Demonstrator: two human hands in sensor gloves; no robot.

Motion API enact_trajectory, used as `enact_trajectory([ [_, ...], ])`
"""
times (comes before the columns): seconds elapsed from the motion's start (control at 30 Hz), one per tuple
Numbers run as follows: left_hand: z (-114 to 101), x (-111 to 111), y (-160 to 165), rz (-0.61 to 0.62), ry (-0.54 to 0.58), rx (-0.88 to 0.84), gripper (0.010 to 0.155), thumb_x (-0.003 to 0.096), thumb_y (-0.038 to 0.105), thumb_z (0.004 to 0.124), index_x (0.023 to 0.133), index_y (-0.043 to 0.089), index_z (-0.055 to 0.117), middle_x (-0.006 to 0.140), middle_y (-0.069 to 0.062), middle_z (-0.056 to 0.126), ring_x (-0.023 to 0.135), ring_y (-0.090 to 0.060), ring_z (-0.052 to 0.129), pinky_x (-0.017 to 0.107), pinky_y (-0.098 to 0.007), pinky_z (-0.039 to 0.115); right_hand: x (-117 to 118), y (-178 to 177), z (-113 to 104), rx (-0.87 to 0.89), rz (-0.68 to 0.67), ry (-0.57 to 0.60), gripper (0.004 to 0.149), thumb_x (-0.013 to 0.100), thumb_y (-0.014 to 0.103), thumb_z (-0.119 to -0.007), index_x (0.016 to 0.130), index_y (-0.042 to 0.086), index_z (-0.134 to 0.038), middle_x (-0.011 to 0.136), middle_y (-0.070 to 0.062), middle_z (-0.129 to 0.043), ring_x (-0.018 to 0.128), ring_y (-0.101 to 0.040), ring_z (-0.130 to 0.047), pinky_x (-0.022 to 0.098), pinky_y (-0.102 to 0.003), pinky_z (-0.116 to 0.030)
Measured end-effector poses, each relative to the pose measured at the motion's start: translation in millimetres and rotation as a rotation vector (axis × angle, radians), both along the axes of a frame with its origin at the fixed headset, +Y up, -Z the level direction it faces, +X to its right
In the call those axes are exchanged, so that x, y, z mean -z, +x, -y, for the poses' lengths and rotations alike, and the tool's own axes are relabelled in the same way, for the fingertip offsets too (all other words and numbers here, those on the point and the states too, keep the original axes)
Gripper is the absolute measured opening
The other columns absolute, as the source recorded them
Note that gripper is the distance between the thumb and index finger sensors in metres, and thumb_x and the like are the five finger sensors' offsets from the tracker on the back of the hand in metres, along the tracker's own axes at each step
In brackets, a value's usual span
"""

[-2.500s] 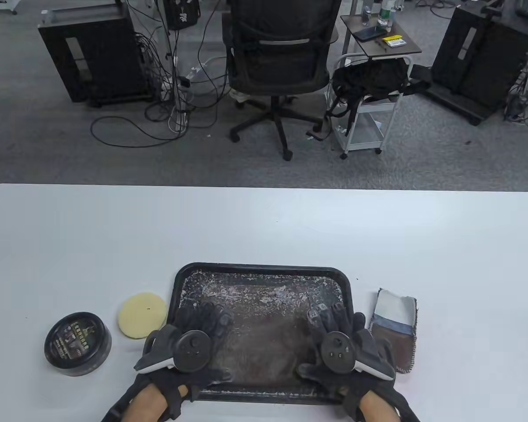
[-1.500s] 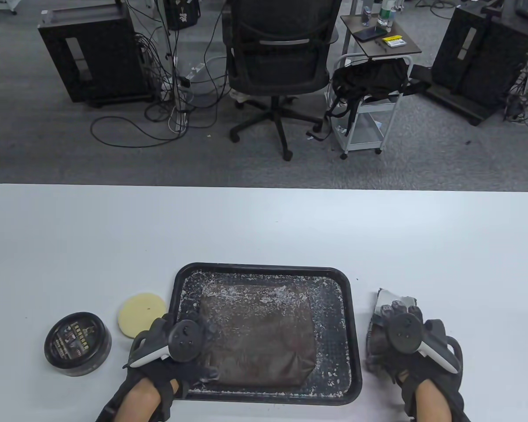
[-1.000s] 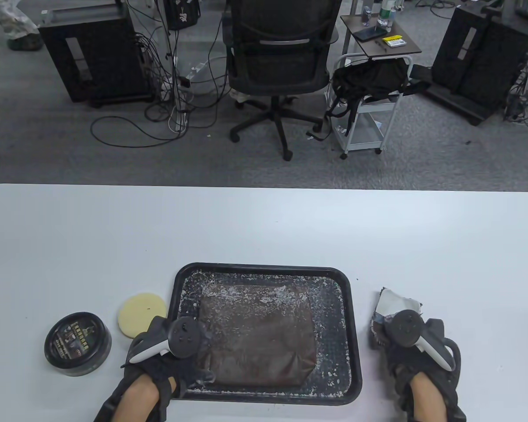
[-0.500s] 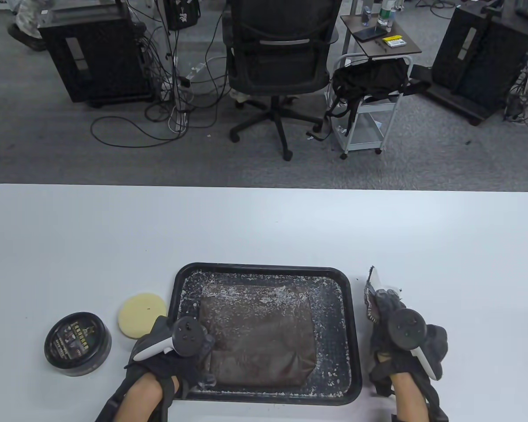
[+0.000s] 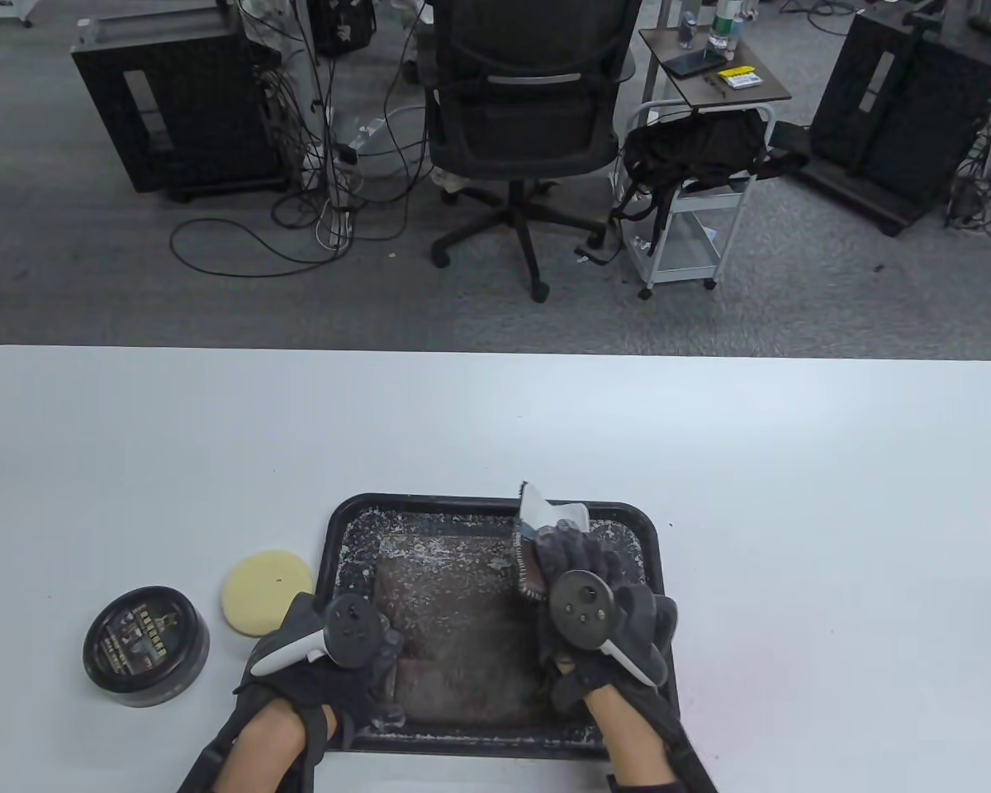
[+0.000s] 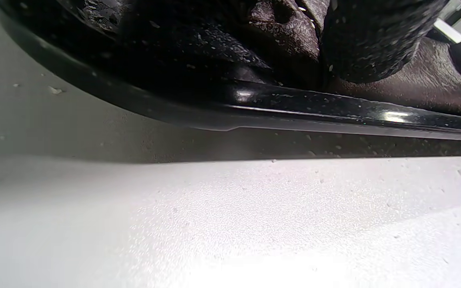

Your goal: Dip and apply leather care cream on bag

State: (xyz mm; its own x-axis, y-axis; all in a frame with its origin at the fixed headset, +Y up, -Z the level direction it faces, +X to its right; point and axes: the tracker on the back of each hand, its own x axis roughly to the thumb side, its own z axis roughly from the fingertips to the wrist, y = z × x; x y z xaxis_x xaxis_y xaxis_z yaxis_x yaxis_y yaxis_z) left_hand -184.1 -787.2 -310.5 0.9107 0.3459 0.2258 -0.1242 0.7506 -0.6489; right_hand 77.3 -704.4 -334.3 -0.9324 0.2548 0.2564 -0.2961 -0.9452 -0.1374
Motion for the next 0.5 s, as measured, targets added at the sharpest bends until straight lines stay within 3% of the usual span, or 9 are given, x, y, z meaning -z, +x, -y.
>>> enact_trajectory([
  [0.2,3,0,-2,0.003,-0.032,-0.018,0.085,0.0412,0.061,0.078,0.104,0.032,0.028,0.110,0.007,0.011,0.105,-0.023,0.005,0.068,-0.056,0.004,4,-72,10,-0.032,-0.110,-0.051,0.058,0.049,0.023,-0.067,0.106,0.017,-0.062,0.109,-0.018,-0.061,0.098,-0.045,-0.066,0.072,-0.060,-0.055],
  [0.5,5,2,-5,0.000,-0.071,-0.059,0.085,0.0415,0.061,0.078,0.103,0.033,0.026,0.108,0.008,0.008,0.104,-0.024,0.003,0.066,-0.052,0.001,13,-125,28,-0.101,-0.187,-0.160,0.058,0.049,0.024,-0.067,0.107,0.021,-0.062,0.112,-0.014,-0.060,0.102,-0.041,-0.061,0.075,-0.057,-0.046],
])
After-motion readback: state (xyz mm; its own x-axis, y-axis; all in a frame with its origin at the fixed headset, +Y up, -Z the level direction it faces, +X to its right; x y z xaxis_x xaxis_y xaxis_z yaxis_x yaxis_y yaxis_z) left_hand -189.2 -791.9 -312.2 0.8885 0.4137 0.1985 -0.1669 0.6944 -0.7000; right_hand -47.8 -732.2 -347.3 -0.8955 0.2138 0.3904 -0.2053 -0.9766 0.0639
